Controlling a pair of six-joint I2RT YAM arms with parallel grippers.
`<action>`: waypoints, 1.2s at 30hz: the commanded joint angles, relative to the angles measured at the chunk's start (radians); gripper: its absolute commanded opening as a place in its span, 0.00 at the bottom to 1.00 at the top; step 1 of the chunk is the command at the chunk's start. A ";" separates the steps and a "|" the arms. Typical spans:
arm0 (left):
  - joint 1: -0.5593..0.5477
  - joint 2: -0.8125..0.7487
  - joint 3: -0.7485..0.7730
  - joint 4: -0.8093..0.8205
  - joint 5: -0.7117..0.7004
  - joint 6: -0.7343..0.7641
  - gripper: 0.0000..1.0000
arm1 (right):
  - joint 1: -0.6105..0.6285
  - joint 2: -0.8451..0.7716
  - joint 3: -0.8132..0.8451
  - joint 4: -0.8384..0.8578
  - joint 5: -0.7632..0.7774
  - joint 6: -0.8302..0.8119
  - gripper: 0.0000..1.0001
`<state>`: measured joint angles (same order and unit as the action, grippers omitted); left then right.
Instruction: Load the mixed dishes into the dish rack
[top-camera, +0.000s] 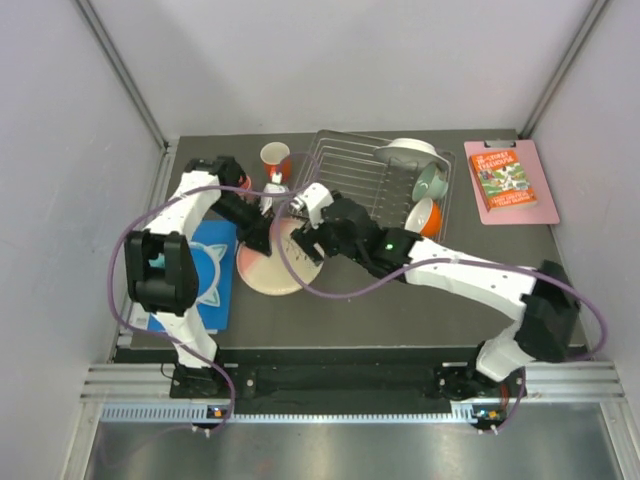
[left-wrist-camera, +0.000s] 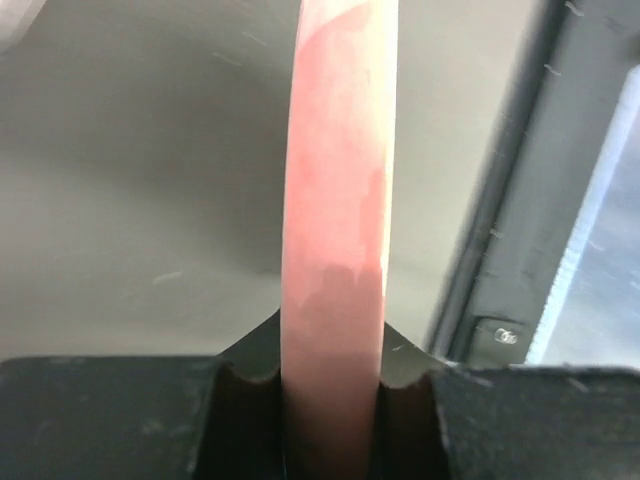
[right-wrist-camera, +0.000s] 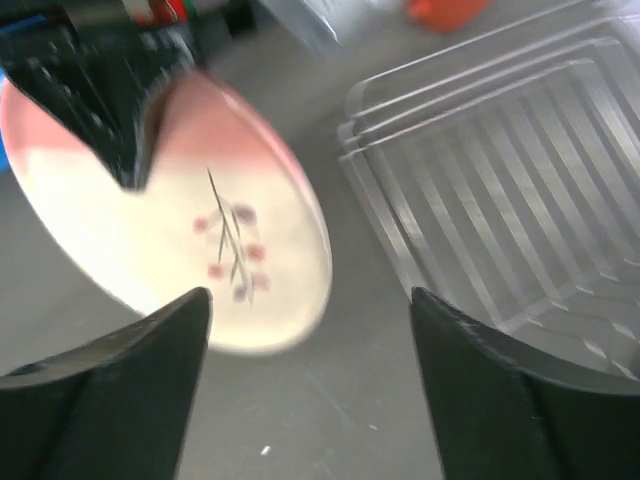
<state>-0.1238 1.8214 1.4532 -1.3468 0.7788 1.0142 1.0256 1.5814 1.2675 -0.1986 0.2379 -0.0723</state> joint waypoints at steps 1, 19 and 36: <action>0.010 -0.172 0.279 -0.160 0.000 -0.153 0.00 | 0.007 -0.275 0.000 0.024 0.193 0.034 0.88; -0.571 -0.088 0.768 0.058 -0.770 -0.404 0.00 | 0.007 -0.822 -0.198 -0.015 0.587 0.174 0.93; -0.695 0.048 0.610 0.673 -0.845 -0.008 0.00 | 0.007 -1.057 -0.278 -0.162 0.784 0.255 0.94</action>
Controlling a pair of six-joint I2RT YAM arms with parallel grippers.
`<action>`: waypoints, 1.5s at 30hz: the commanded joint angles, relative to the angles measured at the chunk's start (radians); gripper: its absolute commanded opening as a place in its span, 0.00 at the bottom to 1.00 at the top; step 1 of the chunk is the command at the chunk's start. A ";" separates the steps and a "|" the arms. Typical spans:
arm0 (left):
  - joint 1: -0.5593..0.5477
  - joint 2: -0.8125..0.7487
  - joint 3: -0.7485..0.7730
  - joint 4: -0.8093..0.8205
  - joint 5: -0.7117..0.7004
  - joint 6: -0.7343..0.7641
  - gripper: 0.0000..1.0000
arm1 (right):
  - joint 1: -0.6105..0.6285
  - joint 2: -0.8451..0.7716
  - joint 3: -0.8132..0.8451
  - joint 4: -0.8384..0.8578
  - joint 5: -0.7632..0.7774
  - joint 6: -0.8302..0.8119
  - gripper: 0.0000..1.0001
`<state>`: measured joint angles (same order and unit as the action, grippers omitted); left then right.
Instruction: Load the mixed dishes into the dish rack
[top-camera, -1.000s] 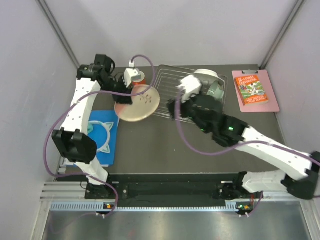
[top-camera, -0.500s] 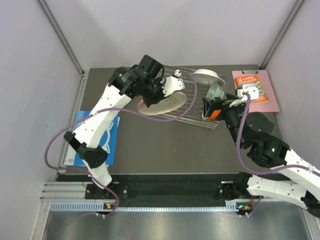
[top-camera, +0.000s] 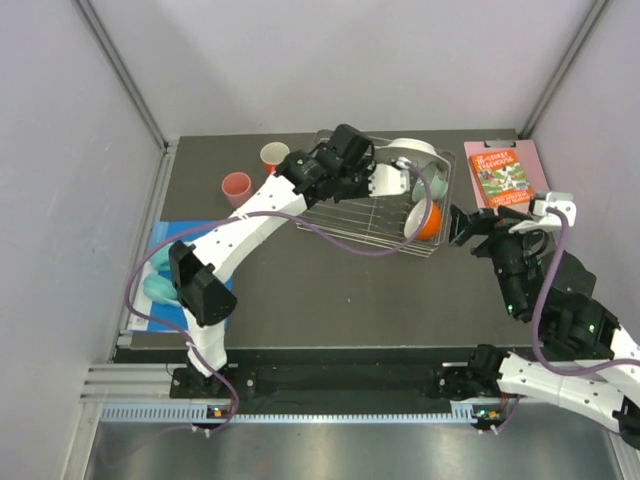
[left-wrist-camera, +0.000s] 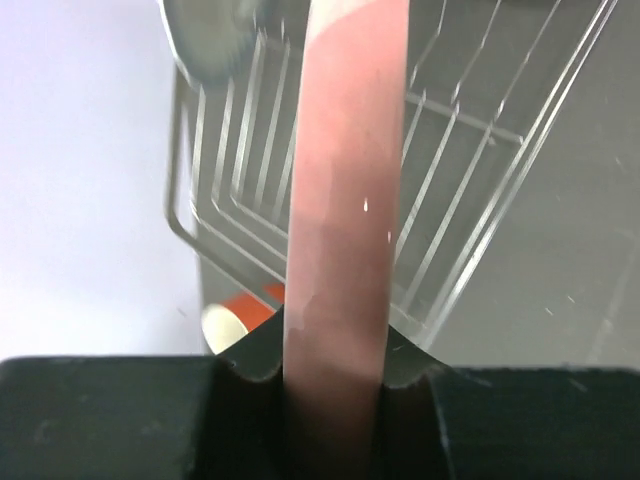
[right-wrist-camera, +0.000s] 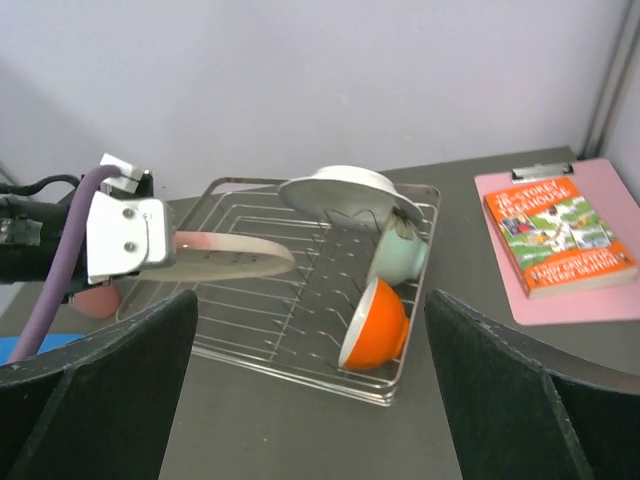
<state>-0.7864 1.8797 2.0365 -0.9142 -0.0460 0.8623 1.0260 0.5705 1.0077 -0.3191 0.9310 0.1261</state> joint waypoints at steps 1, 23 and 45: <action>-0.042 0.002 0.027 0.261 -0.020 0.167 0.00 | 0.006 -0.057 -0.027 -0.043 0.097 0.061 0.94; -0.125 0.153 0.031 0.308 -0.003 0.238 0.00 | 0.006 -0.113 -0.109 -0.094 0.115 0.104 0.98; -0.131 0.185 -0.009 0.328 0.027 0.184 0.00 | 0.006 -0.075 -0.123 -0.112 0.085 0.135 0.98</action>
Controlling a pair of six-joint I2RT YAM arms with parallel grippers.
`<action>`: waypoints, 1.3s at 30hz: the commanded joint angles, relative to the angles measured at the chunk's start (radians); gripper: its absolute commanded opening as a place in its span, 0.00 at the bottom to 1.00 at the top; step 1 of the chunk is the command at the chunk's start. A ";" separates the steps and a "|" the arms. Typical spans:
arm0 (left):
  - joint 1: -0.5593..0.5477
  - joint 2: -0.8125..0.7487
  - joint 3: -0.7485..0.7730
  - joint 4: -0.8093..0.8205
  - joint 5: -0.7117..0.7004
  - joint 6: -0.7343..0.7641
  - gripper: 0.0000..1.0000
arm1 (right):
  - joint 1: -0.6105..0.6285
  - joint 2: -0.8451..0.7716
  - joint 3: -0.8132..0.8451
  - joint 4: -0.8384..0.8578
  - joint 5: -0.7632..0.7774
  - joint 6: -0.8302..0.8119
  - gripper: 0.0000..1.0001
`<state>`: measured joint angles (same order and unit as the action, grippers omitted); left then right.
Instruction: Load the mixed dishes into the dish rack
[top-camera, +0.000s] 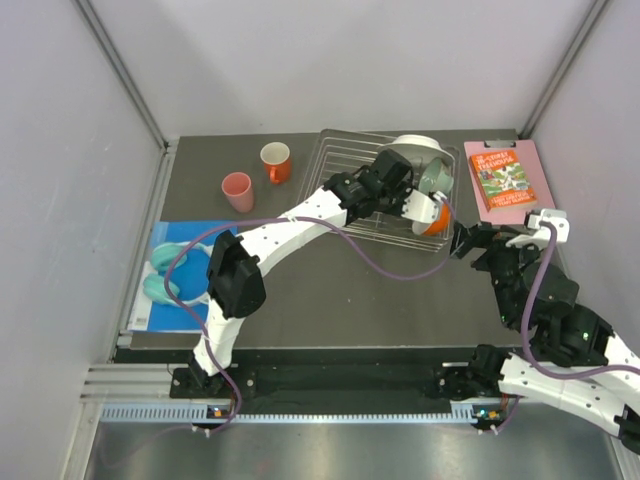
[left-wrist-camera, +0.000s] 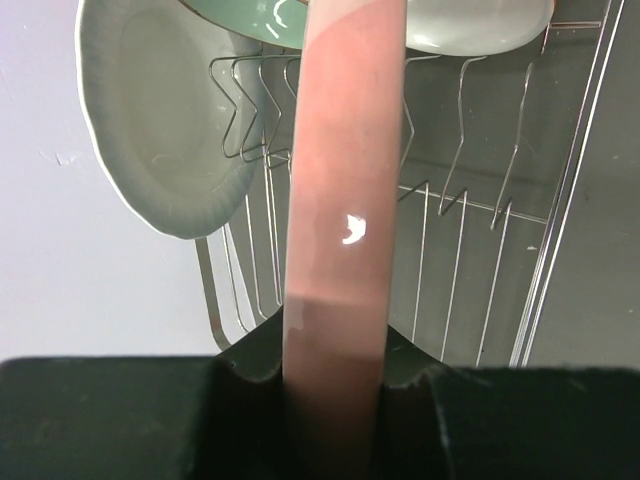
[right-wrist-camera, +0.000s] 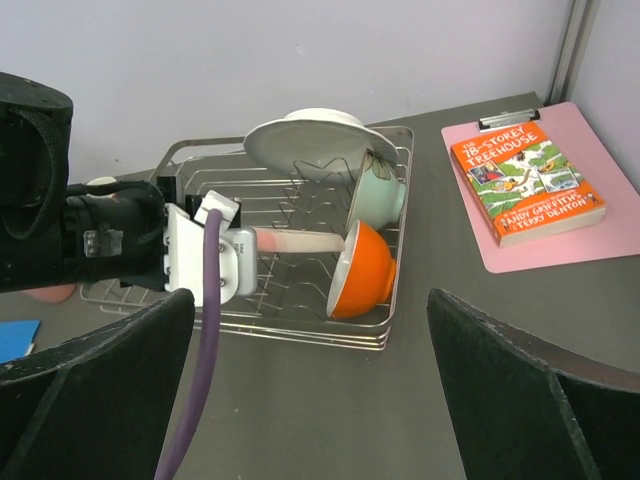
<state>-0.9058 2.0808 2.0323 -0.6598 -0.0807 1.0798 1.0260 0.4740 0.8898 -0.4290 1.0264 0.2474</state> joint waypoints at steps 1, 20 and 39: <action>-0.008 -0.028 -0.004 0.062 0.067 -0.032 0.00 | 0.006 0.026 -0.003 -0.002 -0.014 0.013 0.98; -0.010 -0.033 -0.057 -0.109 0.133 -0.073 0.00 | 0.006 0.054 -0.011 -0.008 -0.022 0.038 0.99; 0.036 0.120 0.175 -0.199 0.206 -0.195 0.22 | 0.008 0.049 -0.043 -0.007 -0.025 0.061 1.00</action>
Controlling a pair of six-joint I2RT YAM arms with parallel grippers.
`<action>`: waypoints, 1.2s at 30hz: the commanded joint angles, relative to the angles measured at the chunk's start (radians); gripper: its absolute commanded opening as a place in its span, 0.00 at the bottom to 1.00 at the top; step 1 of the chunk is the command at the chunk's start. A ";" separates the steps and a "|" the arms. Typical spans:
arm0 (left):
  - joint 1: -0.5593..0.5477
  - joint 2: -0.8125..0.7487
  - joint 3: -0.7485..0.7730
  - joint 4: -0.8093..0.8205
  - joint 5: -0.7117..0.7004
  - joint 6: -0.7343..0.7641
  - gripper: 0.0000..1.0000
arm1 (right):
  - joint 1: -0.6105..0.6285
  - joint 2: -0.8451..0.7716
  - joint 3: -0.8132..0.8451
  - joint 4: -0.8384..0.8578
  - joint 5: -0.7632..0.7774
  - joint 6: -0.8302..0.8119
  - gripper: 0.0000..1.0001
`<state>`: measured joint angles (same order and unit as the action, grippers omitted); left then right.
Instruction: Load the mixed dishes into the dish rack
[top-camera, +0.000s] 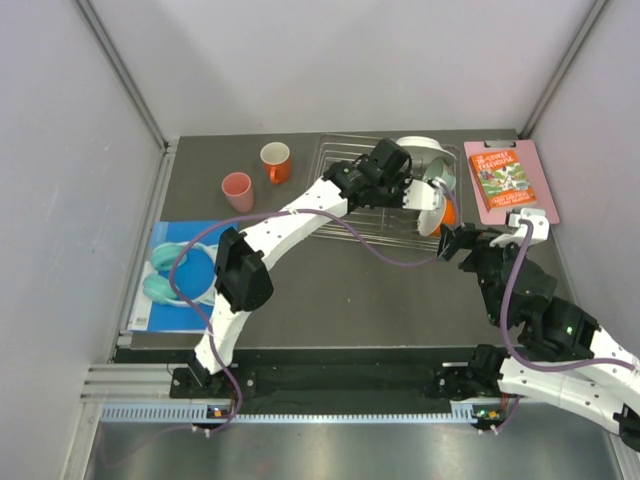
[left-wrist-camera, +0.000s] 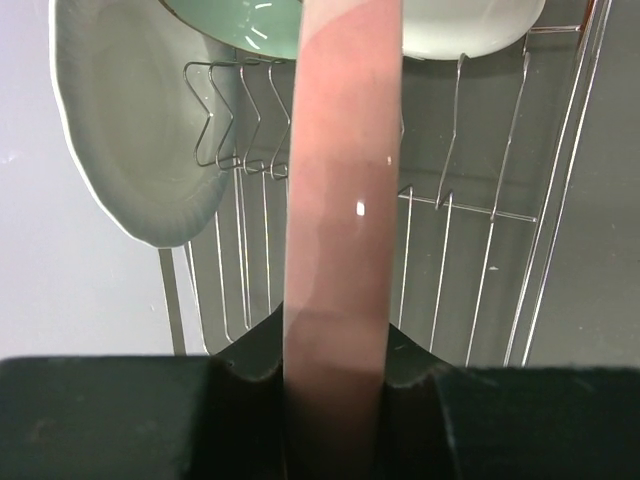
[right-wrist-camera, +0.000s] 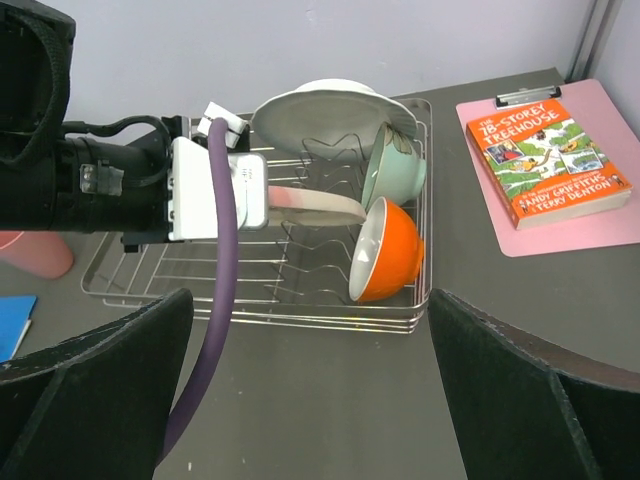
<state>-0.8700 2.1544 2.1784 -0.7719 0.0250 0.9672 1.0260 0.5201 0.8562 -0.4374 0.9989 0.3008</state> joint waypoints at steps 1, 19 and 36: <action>0.000 0.051 0.027 -0.092 0.101 -0.079 0.21 | 0.006 -0.003 -0.011 0.002 0.006 0.009 1.00; -0.037 0.059 -0.092 -0.006 -0.243 0.131 0.11 | 0.006 -0.038 -0.048 -0.011 0.006 0.044 1.00; -0.032 0.058 0.109 -0.237 -0.120 -0.089 0.03 | 0.006 -0.038 -0.066 -0.012 0.000 0.050 1.00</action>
<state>-0.9024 2.2078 2.2192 -0.8200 -0.1619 1.0004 1.0260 0.4782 0.7898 -0.4652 0.9997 0.3424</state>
